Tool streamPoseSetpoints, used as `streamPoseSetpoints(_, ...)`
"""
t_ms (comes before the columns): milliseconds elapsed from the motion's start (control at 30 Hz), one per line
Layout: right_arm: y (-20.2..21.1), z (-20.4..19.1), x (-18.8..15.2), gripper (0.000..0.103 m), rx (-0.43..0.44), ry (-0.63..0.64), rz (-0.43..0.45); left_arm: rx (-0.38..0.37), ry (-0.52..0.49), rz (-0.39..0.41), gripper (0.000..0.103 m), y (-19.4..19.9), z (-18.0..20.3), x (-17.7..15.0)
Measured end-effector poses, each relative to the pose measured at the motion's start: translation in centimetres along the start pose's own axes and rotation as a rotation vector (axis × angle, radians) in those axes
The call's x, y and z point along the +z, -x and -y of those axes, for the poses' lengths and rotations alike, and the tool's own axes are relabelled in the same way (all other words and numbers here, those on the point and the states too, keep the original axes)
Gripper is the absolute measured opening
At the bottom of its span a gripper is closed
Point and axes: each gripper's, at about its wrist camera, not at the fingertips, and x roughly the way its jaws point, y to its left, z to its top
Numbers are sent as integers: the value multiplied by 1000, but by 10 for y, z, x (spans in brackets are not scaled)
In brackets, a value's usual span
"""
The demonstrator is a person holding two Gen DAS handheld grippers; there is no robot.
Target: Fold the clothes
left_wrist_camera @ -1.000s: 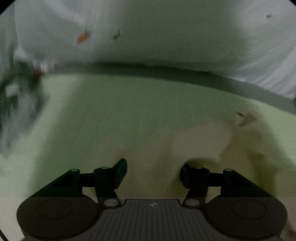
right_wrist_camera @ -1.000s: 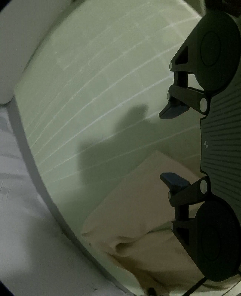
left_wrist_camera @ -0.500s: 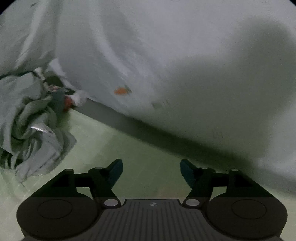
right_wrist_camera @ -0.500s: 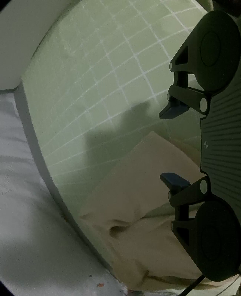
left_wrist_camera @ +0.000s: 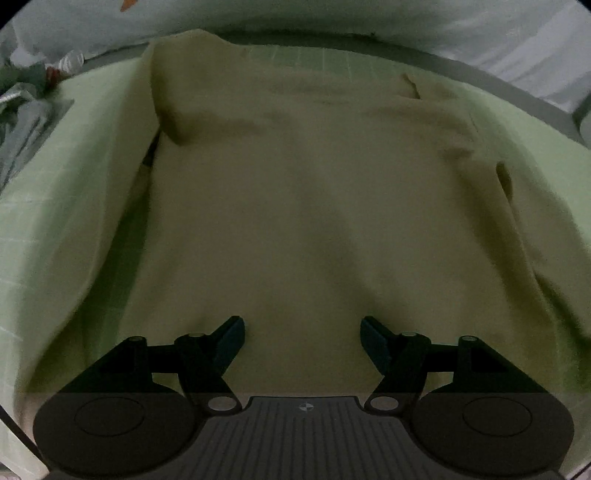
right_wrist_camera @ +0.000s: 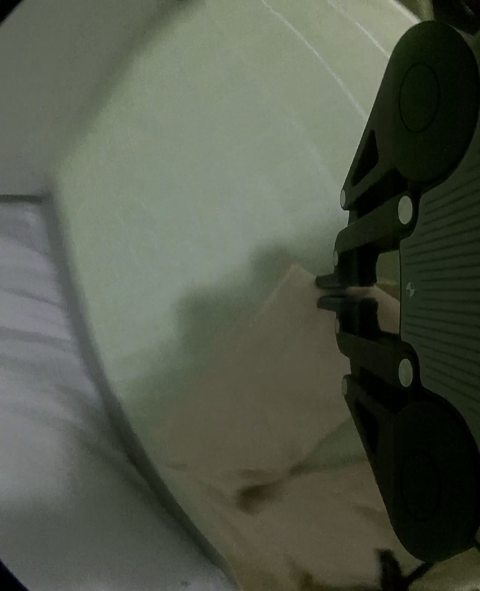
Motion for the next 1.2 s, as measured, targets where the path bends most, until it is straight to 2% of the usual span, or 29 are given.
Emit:
streamPoseSetpoints(33, 14, -3, 11, 6, -70, 92, 84, 3, 9, 2, 73, 1, -1, 0)
streamPoseSetpoints(133, 30, -22, 21, 6, -215, 326, 219, 10, 57, -3, 73, 2, -11, 2)
streamPoseSetpoints(200, 23, -30, 17, 8, -227, 382, 222, 18, 76, -10, 73, 0, -17, 2)
streamPoseSetpoints(267, 2, -34, 6, 29, -169, 345, 136, 22, 84, -13, 73, 0, -17, 3)
streamPoseSetpoints(300, -5, -33, 2, 47, -146, 319, 86, 24, 82, -13, 73, 0, -16, 3)
streamPoseSetpoints(333, -16, -29, -5, 47, -121, 252, 20, 30, 77, -13, 73, 2, -14, 4)
streamPoseSetpoints(433, -17, -10, -18, 51, -80, 45, -28, 45, 69, -8, 73, 4, -8, 4)
streamPoseSetpoints(500, -13, 5, -23, 60, -89, -45, -16, 61, 72, -12, 73, 5, -8, 2)
streamPoseSetpoints(567, -14, 26, -28, 61, -153, -116, 5, 71, 76, -14, 73, 3, -12, -7)
streamPoseSetpoints(667, -31, 48, -27, 62, -263, -125, -13, 82, 84, -24, 73, 3, -16, -9)
streamPoseSetpoints(800, -58, 68, -26, 80, -284, -76, -43, 96, 70, -40, 73, 3, -12, -11)
streamPoseSetpoints(867, -73, 72, -25, 80, -243, -50, -42, 97, 65, -45, 73, 4, -10, -12)
streamPoseSetpoints(900, -73, 70, -25, 75, -223, -40, -37, 100, 61, -47, 73, 5, -9, -12)
streamPoseSetpoints(967, -73, 68, -24, 40, -185, -20, -27, 108, 63, -44, 73, 5, -11, -12)
streamPoseSetpoints(1000, -73, 69, -24, 11, -174, -11, -28, 115, 68, -42, 73, 7, -12, -13)
streamPoseSetpoints(1033, -72, 69, -24, 6, -172, 2, -28, 123, 73, -39, 73, 8, -13, -13)
streamPoseSetpoints(1100, -67, 75, -23, 3, -215, -6, 4, 137, 83, -33, 73, 10, -14, -13)
streamPoseSetpoints(1200, -65, 94, -23, 3, -347, -39, 33, 192, 69, -2, 73, 18, -14, -11)
